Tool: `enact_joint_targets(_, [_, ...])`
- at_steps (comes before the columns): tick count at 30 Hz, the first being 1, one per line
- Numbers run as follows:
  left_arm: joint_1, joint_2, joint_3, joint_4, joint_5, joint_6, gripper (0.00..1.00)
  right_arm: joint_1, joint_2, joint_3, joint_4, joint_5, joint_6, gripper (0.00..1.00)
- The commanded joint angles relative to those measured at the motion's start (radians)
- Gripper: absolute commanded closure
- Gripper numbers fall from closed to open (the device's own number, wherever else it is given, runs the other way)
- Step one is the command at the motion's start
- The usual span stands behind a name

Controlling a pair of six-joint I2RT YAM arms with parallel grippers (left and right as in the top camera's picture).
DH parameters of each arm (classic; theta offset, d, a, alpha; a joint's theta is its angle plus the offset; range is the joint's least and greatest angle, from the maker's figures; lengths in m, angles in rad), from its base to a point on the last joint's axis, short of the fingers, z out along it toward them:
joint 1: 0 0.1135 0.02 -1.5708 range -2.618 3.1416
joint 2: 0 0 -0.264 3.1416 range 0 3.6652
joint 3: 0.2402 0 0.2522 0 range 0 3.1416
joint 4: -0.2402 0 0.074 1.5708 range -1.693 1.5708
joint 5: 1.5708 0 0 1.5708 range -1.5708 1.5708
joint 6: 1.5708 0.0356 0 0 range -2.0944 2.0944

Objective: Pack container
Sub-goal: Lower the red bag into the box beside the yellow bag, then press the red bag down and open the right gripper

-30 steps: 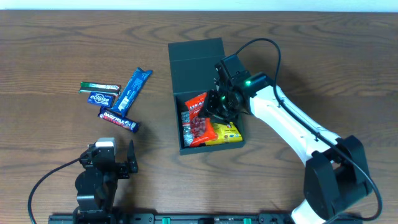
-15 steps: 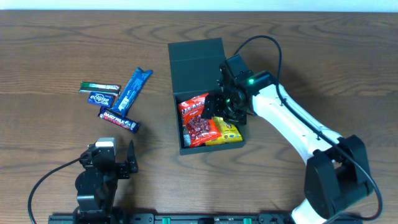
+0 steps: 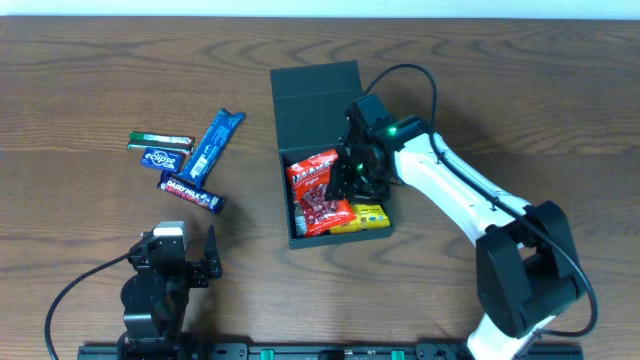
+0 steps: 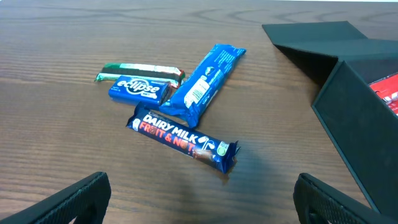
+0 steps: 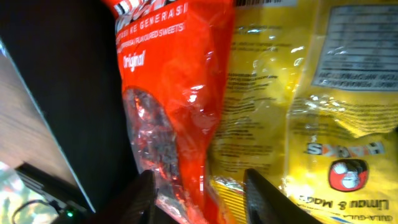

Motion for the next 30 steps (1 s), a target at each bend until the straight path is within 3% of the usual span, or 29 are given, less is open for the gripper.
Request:
enact_joint_targets(1, [0.004, -0.005, -0.018, 0.0, -0.007, 0.014, 0.05, 0.022, 0.032, 0.011, 0.005, -0.035, -0.012, 0.59])
enact_joint_targets(6, [0.004, -0.005, -0.018, 0.0, -0.007, 0.014, 0.04, 0.027, 0.071, 0.011, 0.017, -0.072, -0.016, 0.7])
enact_joint_targets(12, [0.004, -0.005, -0.018, 0.0, -0.007, 0.014, 0.05, 0.027, 0.074, 0.011, 0.033, -0.124, -0.018, 0.96])
enact_joint_targets(17, [0.004, -0.005, -0.018, 0.0, -0.007, 0.014, 0.05, 0.026, 0.074, 0.011, 0.121, -0.288, -0.007, 0.98])
enact_joint_targets(20, [0.004, -0.005, -0.018, 0.0, -0.007, 0.014, 0.05, 0.026, 0.075, 0.011, 0.109, -0.22, -0.002, 0.99])
enact_joint_targets(22, [0.004, -0.005, -0.018, 0.0, -0.007, 0.014, 0.04, 0.027, 0.076, 0.011, 0.089, -0.144, 0.005, 0.88])
enact_joint_targets(24, [0.004, -0.005, -0.018, 0.0, -0.007, 0.014, 0.05, 0.027, 0.076, 0.011, 0.076, -0.089, 0.005, 0.52])
enact_joint_targets(26, [0.004, -0.005, -0.018, 0.0, -0.007, 0.014, 0.05, 0.027, 0.076, 0.011, 0.066, -0.058, 0.004, 0.23])
enact_joint_targets(30, [0.004, -0.005, -0.018, 0.0, -0.007, 0.014, 0.05, 0.023, 0.072, 0.018, 0.055, -0.059, 0.0, 0.22])
